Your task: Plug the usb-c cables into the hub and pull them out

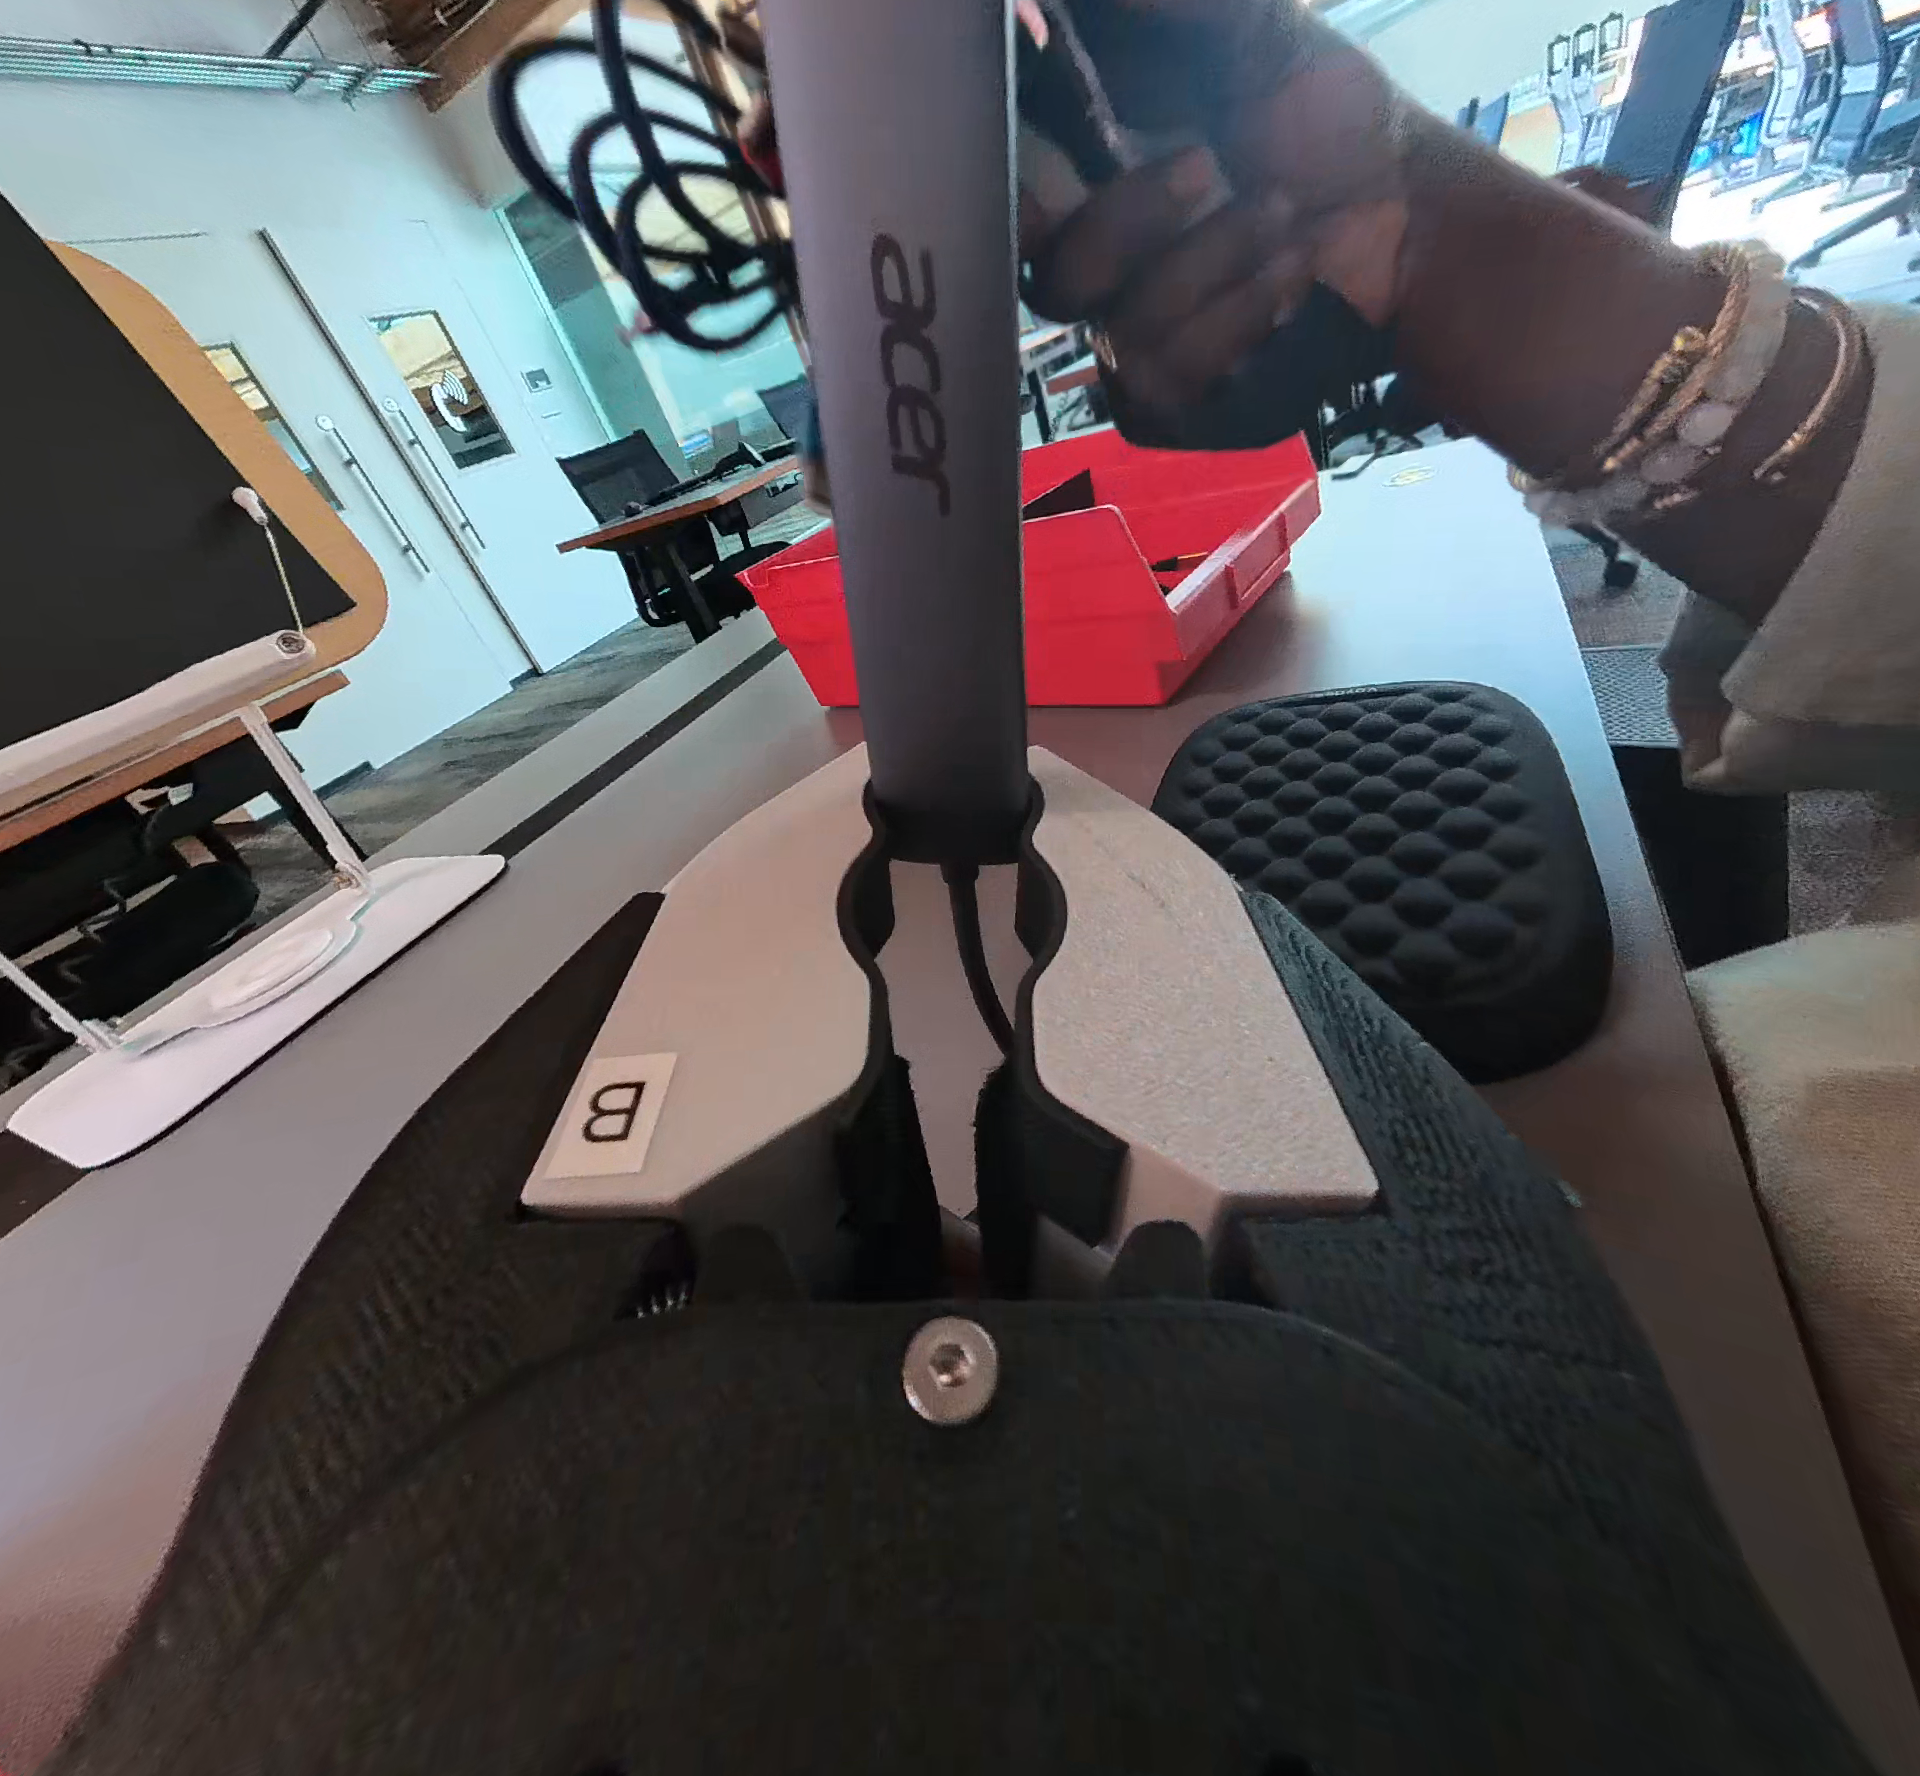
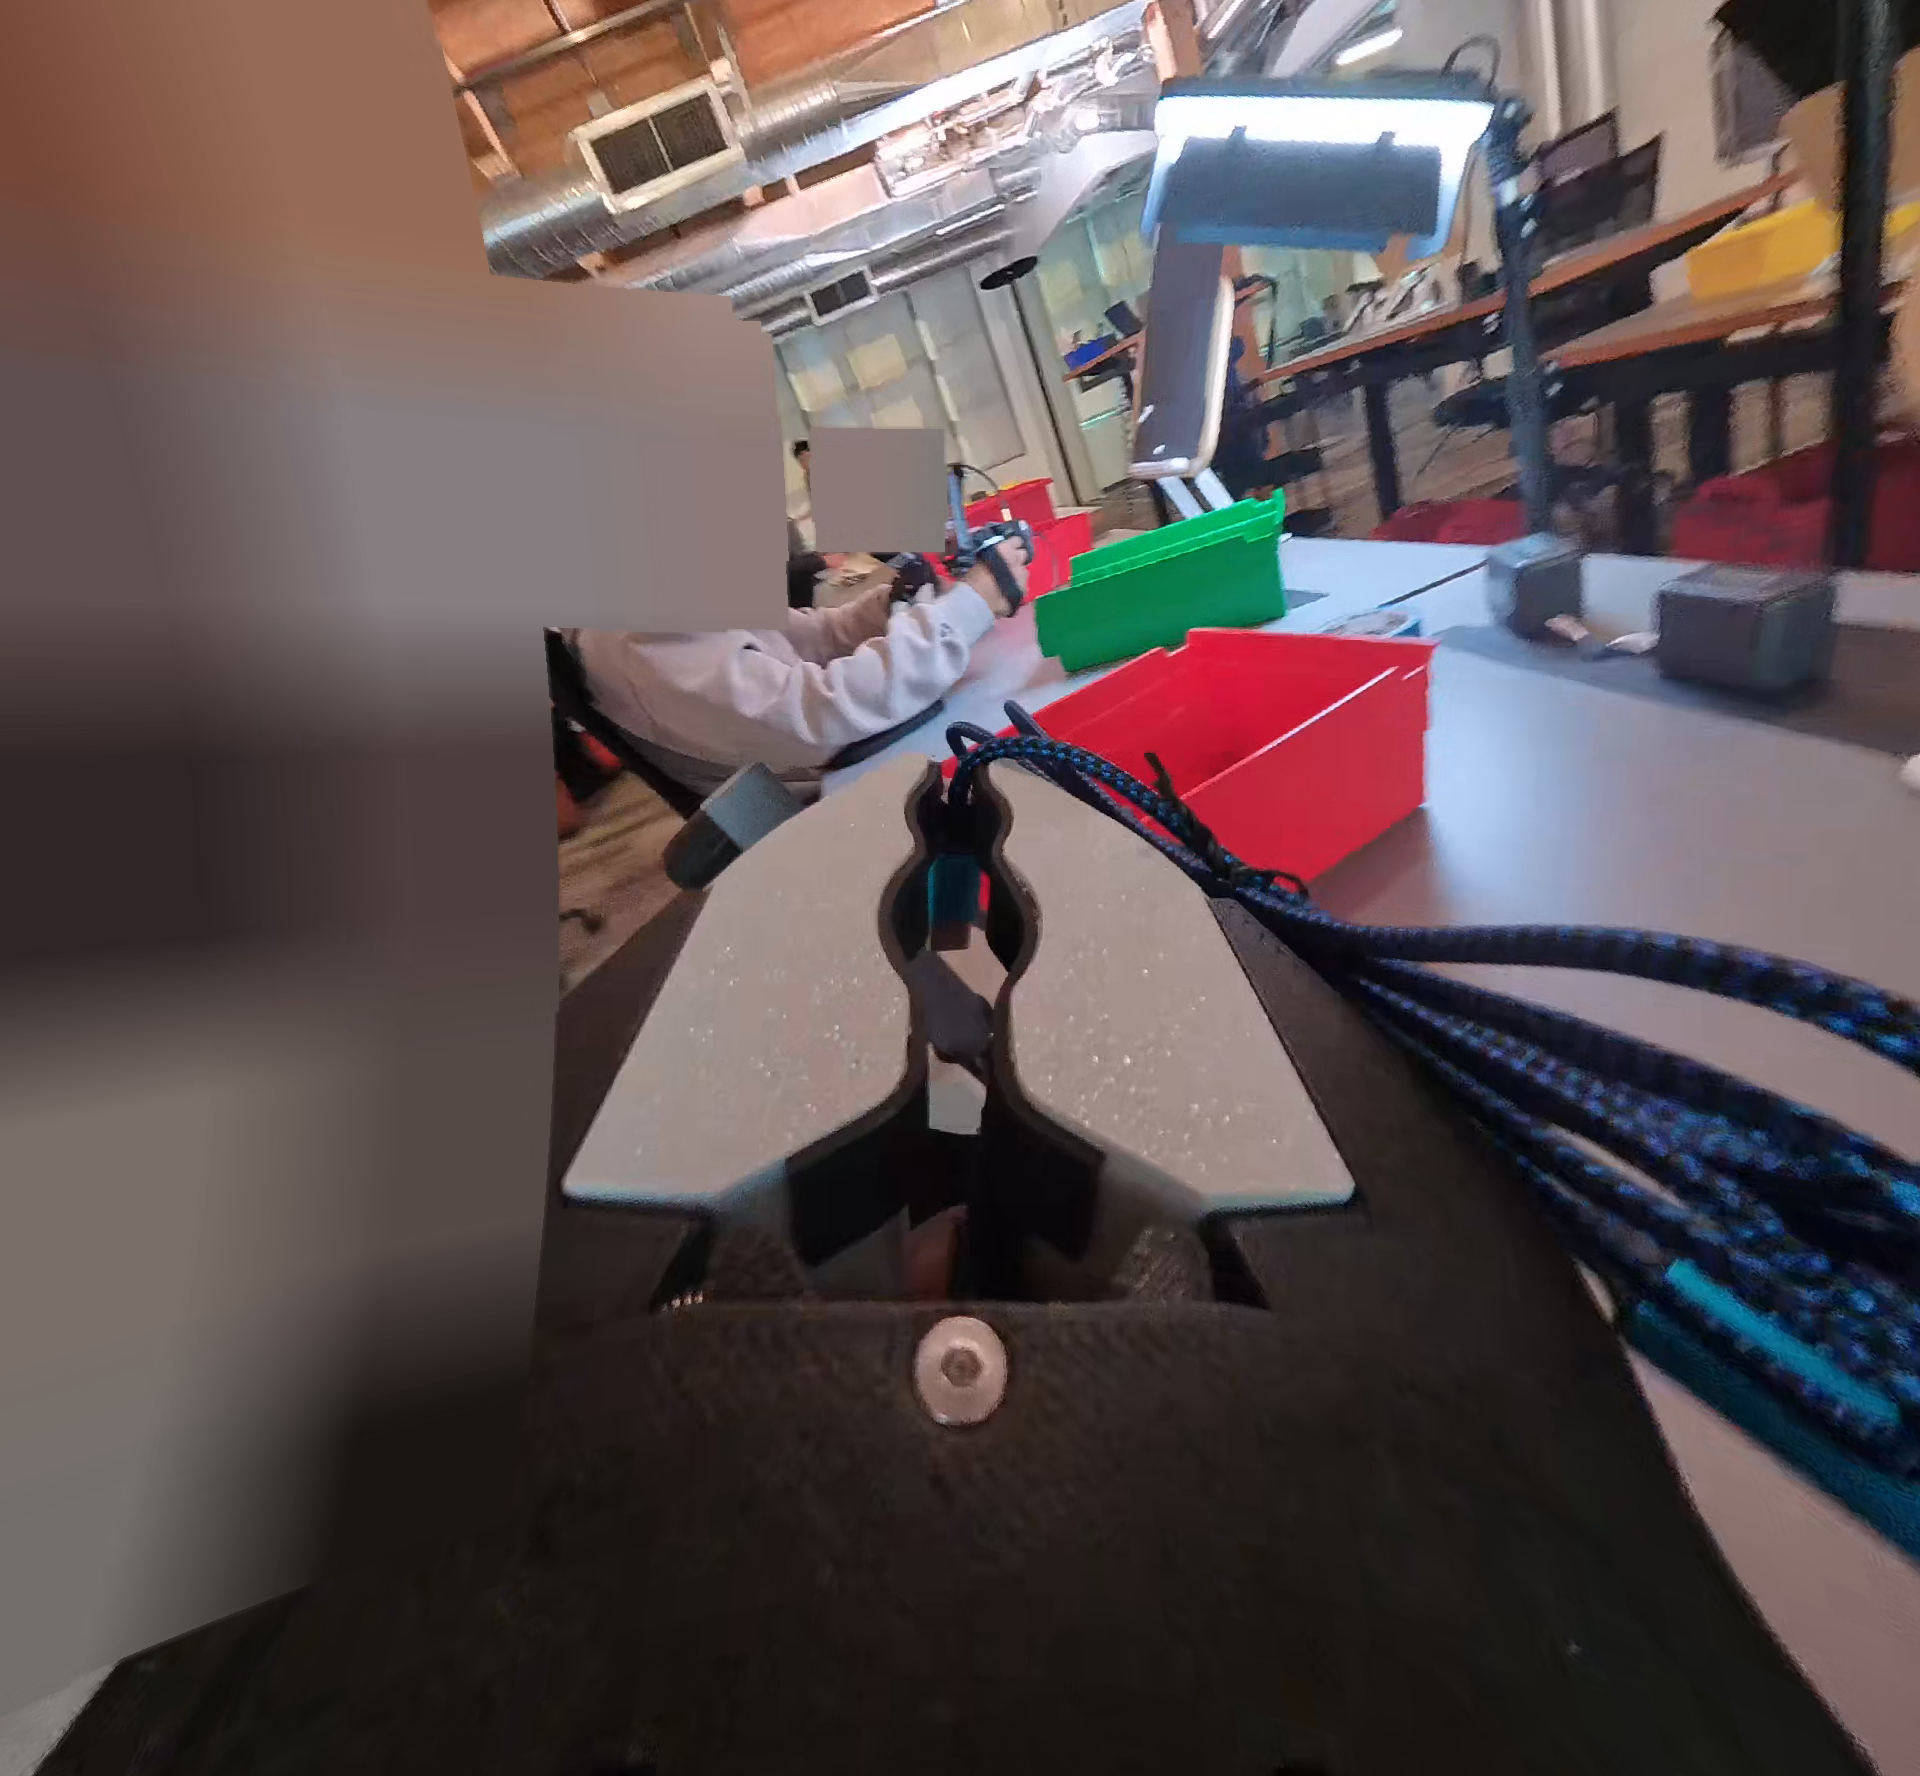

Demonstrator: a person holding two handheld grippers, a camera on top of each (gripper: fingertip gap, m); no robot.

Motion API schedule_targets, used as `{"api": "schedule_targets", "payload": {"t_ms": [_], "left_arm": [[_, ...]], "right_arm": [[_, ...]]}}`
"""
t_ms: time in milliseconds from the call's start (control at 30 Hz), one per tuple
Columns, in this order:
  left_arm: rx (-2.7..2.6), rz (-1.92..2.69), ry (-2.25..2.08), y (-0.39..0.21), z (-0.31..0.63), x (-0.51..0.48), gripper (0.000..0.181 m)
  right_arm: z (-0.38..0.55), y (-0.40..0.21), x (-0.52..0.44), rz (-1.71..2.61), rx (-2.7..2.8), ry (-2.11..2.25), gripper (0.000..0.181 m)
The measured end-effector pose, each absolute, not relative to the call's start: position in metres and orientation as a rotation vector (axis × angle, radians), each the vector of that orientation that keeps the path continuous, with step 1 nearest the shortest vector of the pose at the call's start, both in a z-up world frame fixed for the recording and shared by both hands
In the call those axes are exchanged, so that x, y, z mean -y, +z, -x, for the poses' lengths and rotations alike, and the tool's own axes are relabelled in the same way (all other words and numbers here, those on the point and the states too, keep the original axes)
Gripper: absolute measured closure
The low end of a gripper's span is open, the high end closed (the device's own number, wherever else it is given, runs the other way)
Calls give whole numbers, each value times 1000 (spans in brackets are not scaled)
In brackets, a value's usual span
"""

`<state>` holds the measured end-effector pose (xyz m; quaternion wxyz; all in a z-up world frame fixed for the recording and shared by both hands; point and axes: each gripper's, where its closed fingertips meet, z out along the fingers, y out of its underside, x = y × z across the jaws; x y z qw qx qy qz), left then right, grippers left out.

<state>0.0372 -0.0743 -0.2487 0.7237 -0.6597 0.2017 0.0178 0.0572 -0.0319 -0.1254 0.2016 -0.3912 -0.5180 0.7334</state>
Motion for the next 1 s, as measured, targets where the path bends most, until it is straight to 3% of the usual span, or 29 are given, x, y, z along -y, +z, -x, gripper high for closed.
{"api": "schedule_targets", "payload": {"t_ms": [300, 567, 767, 833, 1000], "left_arm": [[-460, 1452, 57, -250, -38, 75, 164], [-469, 1455, 69, -251, -38, 74, 164], [-469, 1463, 69, -252, -38, 72, 164], [-470, 1463, 72, -252, -38, 72, 164], [-458, 1461, 71, -251, -36, 72, 164]], "right_arm": [[-103, -113, -59, 1200, 1246, 1562, 177], [-156, -197, -173, 1605, 938, 1110, 176], [-164, -268, -197, 1882, 983, 1027, 175], [-168, -294, -199, 2000, 1033, 962, 167], [-189, -309, -211, 2072, 1088, 521, 123]]}}
